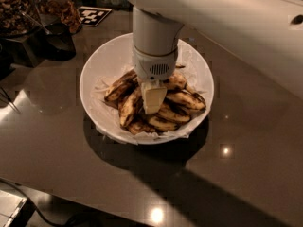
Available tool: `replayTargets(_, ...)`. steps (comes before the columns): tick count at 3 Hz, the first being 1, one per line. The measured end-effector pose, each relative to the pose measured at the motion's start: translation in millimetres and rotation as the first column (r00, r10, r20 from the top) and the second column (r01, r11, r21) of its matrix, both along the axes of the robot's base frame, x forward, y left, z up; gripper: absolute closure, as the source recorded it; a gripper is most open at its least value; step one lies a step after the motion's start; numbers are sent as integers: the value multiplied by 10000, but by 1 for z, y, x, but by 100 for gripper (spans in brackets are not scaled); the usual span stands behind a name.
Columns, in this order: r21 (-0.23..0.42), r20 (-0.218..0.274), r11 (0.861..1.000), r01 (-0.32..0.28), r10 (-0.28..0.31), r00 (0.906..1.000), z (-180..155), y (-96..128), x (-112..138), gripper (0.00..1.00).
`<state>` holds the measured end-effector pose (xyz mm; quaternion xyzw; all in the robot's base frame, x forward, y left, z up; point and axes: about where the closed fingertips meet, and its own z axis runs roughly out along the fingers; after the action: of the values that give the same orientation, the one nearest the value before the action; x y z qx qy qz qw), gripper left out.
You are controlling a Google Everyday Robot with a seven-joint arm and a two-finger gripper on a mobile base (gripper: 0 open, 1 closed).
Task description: Pick banana from white bowl
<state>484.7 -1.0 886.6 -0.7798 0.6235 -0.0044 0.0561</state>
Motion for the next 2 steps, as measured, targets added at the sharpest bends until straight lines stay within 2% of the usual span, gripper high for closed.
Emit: replayTargets(2, -1, 0, 10000, 1, -1, 10000, 3, 0, 0, 98)
